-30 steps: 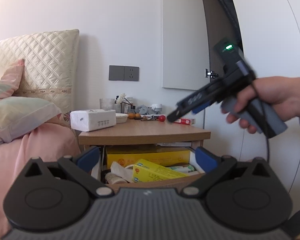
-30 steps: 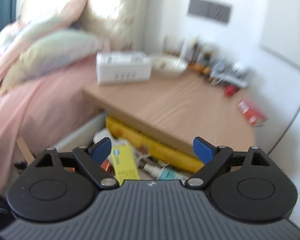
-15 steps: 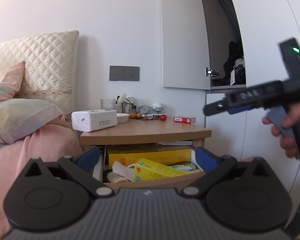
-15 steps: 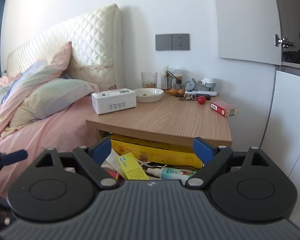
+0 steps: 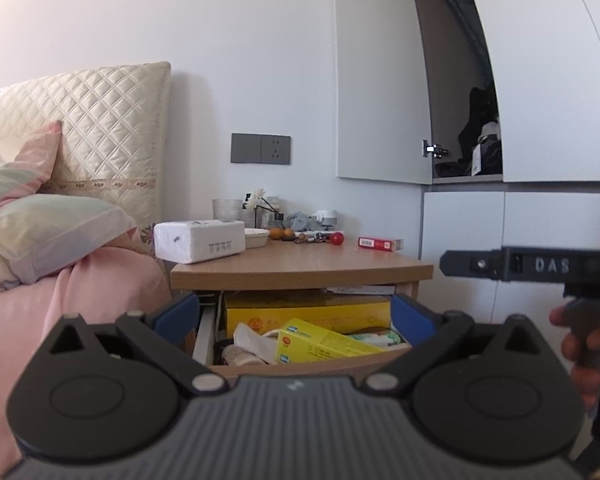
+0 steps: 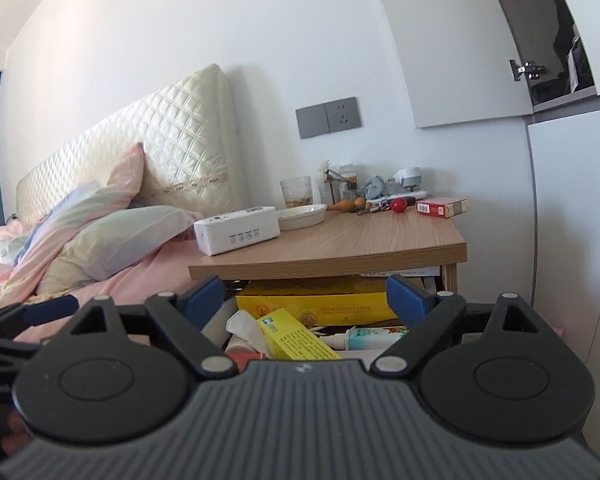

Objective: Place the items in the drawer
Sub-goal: 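Bring the left tool to the drawer front edge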

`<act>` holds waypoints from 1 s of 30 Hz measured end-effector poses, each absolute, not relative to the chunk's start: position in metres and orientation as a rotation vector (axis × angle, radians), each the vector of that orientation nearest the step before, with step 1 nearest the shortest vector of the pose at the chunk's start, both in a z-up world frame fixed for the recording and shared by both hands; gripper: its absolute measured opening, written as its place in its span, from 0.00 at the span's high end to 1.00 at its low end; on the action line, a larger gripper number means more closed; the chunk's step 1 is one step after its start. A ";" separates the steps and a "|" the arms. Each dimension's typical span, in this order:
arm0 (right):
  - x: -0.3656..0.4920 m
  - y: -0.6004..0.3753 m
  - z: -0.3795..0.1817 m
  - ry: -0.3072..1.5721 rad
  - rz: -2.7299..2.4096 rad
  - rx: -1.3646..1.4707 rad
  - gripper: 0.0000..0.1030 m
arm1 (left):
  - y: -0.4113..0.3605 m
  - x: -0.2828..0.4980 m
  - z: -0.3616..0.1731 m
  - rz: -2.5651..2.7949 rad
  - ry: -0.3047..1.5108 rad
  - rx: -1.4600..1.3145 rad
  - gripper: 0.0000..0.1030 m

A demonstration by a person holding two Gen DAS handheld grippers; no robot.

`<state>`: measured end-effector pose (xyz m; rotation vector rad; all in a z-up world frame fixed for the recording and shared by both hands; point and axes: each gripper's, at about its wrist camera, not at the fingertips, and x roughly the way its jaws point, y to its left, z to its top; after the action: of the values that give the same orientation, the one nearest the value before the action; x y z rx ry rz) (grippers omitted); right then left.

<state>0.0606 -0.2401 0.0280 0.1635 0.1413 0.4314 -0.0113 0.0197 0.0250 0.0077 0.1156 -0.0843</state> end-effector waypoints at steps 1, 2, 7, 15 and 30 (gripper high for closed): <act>0.060 -0.239 0.026 0.132 0.424 0.161 0.12 | 0.020 -0.010 0.025 -0.081 0.118 0.005 0.00; 0.060 -0.238 0.024 0.127 0.423 0.155 0.12 | 0.021 -0.010 0.024 -0.079 0.121 0.004 0.00; 0.059 -0.231 0.022 0.086 0.425 0.097 0.12 | 0.022 -0.007 0.022 -0.066 0.133 -0.001 0.00; 0.053 -0.233 0.018 0.084 0.429 0.120 0.12 | 0.019 -0.006 0.022 -0.062 0.136 0.005 0.00; 0.036 -0.234 0.010 0.078 0.423 0.125 0.12 | 0.011 -0.013 0.021 -0.044 0.103 0.019 0.00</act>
<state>0.0358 -0.2335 0.0104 0.1253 0.0781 0.4229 -0.0128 0.0111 0.0214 0.0192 0.1034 -0.0439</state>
